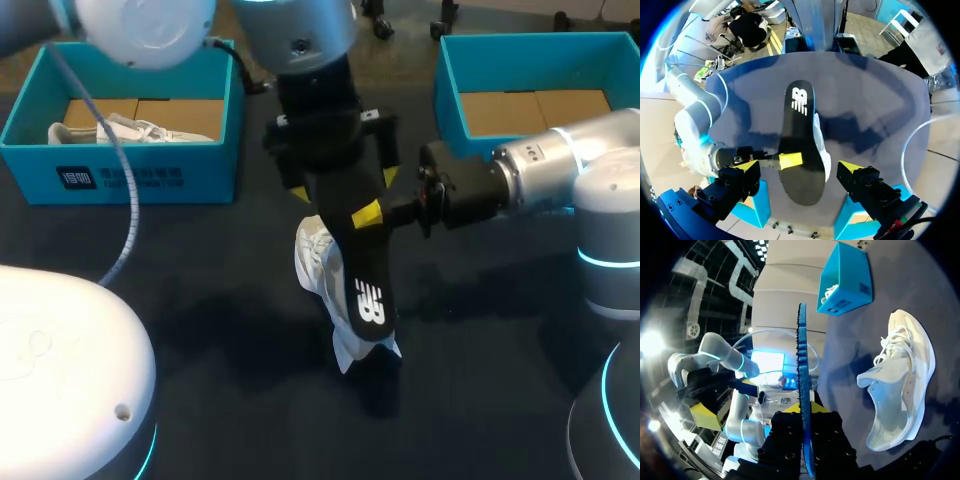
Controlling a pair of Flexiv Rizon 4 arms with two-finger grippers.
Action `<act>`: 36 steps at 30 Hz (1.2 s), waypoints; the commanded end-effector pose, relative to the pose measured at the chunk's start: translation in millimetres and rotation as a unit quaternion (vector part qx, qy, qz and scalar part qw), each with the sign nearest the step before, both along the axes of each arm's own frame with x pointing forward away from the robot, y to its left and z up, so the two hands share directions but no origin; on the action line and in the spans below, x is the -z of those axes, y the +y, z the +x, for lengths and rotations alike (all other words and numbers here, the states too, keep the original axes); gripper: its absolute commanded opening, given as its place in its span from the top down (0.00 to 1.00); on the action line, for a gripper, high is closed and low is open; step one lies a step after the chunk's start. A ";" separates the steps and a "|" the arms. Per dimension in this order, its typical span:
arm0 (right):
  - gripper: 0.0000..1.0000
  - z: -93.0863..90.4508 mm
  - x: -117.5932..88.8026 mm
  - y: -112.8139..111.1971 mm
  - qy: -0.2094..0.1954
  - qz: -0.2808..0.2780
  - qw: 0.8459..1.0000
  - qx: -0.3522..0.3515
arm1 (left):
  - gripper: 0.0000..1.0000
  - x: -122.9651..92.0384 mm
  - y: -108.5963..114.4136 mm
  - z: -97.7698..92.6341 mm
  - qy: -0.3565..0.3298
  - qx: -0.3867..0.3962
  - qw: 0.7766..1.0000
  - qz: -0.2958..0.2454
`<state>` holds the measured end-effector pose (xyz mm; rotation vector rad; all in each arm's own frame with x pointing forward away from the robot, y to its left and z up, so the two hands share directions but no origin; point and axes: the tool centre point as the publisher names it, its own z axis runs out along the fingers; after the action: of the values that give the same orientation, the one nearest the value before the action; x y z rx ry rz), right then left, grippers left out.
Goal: Take the shoe out of the shoebox, open the shoe tongue, remove and reinsert the insole, then place the shoe into the shoebox
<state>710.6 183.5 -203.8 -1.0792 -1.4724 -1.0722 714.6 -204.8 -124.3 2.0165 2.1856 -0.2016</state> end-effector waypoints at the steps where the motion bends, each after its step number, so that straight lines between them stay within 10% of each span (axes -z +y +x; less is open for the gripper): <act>1: 1.00 0.5 0.7 4.3 -0.001 -0.001 1.000 0.001 | 0.00 -1.3 -5.6 3.0 0.002 -0.003 1.000 0.013; 36: 1.00 -1.0 -14.7 6.2 -0.002 -0.014 1.000 0.005 | 0.00 0.3 22.2 -8.6 -0.016 0.031 0.996 -0.087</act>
<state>712.1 189.5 -191.3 -1.0981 -1.4885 -1.0635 708.8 -193.7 -119.1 2.0364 2.0798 -0.2597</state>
